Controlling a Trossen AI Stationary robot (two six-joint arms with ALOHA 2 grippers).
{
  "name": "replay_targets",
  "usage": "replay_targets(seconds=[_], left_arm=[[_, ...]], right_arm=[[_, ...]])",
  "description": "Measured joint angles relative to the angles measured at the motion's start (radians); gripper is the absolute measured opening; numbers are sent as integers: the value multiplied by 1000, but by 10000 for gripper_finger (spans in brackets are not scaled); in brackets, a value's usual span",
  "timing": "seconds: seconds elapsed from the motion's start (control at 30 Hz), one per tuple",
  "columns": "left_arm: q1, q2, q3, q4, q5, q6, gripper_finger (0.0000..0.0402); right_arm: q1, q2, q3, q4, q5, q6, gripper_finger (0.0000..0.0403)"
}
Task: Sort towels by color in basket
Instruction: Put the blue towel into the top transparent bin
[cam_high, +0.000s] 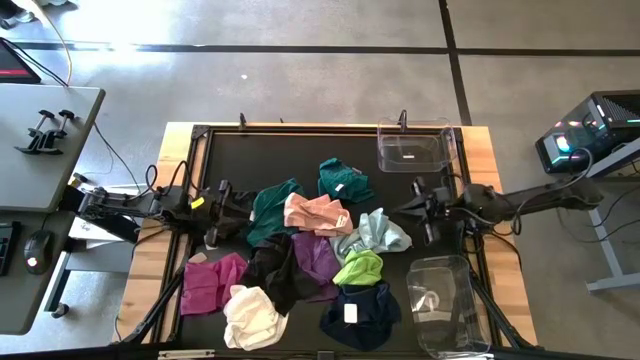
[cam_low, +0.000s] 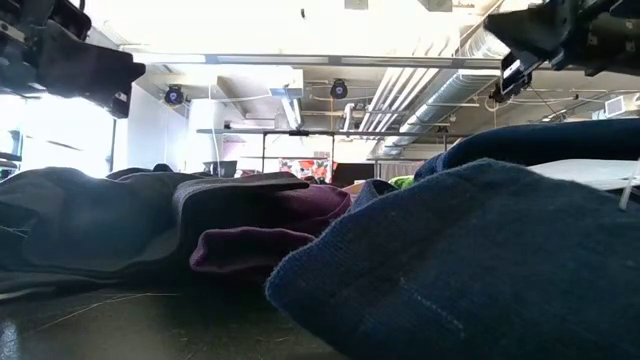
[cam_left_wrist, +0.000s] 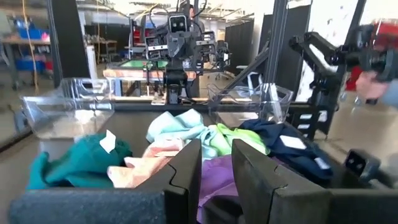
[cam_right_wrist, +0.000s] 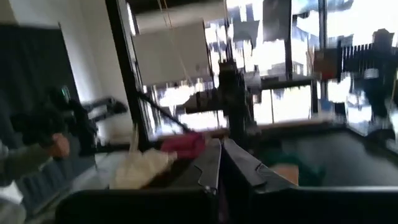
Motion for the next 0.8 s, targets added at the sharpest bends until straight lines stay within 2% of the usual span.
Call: replay_targets(seconds=[0.13, 0.27, 0.4, 0.63, 0.8], left_arm=[[0, 0, 0, 0, 0, -82, 78], [0, 0, 0, 0, 0, -84, 78], [0, 0, 0, 1, -6, -84, 78], [0, 0, 0, 4, -25, -83, 78], [0, 0, 0, 8, -27, -83, 78]], right_arm=[[0, 24, 134, -361, 5, 80, 38], [0, 82, 284, -722, 7, 150, 86], [0, 169, 406, -968, 7, 173, 140], [0, 385, 517, -1100, 2, 118, 228], [2, 558, 549, -1099, -5, 52, 246]])
